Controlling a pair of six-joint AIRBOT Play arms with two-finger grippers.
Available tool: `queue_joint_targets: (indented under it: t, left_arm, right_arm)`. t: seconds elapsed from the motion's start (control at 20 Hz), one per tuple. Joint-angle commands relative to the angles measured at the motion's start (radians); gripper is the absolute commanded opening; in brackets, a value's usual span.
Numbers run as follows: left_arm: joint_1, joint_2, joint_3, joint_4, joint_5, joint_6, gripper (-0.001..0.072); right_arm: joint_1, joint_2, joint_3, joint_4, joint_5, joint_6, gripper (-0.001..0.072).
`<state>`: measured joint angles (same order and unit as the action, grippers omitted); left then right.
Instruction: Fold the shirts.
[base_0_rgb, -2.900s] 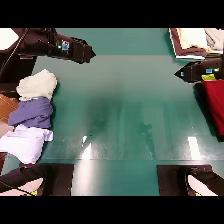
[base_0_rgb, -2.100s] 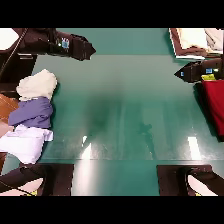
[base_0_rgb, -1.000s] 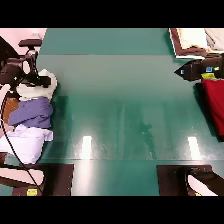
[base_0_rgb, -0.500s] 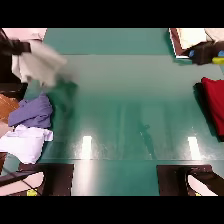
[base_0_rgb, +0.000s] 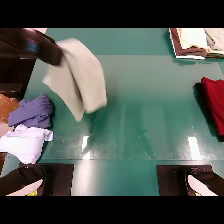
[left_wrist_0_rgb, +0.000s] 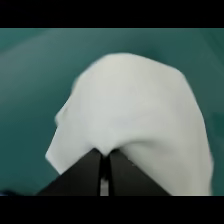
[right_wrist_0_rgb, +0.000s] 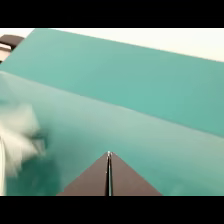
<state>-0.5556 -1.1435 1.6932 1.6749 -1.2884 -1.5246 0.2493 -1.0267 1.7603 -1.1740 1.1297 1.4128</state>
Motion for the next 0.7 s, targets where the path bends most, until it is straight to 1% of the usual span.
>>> queue_joint_targets:
  t: [0.0,0.05,0.1,0.15,0.2,0.3,0.35,0.45,0.55,0.65]
  left_arm:
    - [-0.208,-0.107,-0.063,-0.105,0.008,0.006,0.0022]
    - [-0.243,-0.154,-0.071,-0.163,0.036,0.008,0.0024]
    - [-0.268,-0.206,-0.071,-0.222,0.086,0.017,0.0147]
    - [-0.280,-0.245,-0.071,-0.268,0.139,0.023,0.0479]
    - [-0.281,-0.272,-0.071,-0.293,0.193,0.022,0.0614]
    - [-0.240,-0.279,-0.069,-0.256,0.231,0.022,0.0615]
    - [-0.192,-0.277,-0.063,-0.233,0.217,0.022,0.0616]
    - [-0.045,-0.277,-0.065,-0.200,0.173,0.019,0.0615]
    - [0.131,-0.286,-0.101,-0.226,0.167,-0.023,0.0615]
    - [0.289,-0.317,-0.160,-0.319,0.182,-0.024,0.0615]
  right_arm:
    - [0.000,0.003,0.028,0.000,0.024,0.000,0.0015]
    - [0.000,0.003,0.028,0.000,0.033,0.000,0.0015]
    - [0.000,0.003,0.028,0.000,0.043,0.000,0.0015]
    - [0.000,0.003,0.028,0.000,0.056,0.000,0.0014]
    - [0.000,0.003,0.028,0.000,0.068,0.000,0.0014]
    - [0.000,0.003,0.028,0.000,0.085,0.000,0.0014]
    - [0.000,0.002,0.028,0.000,0.086,0.000,0.0015]
    - [0.000,0.003,0.028,0.000,0.086,0.000,0.0015]
    - [0.000,0.002,0.028,0.000,0.086,0.000,0.0014]
    - [0.000,-0.007,0.028,0.000,0.086,0.000,0.0015]
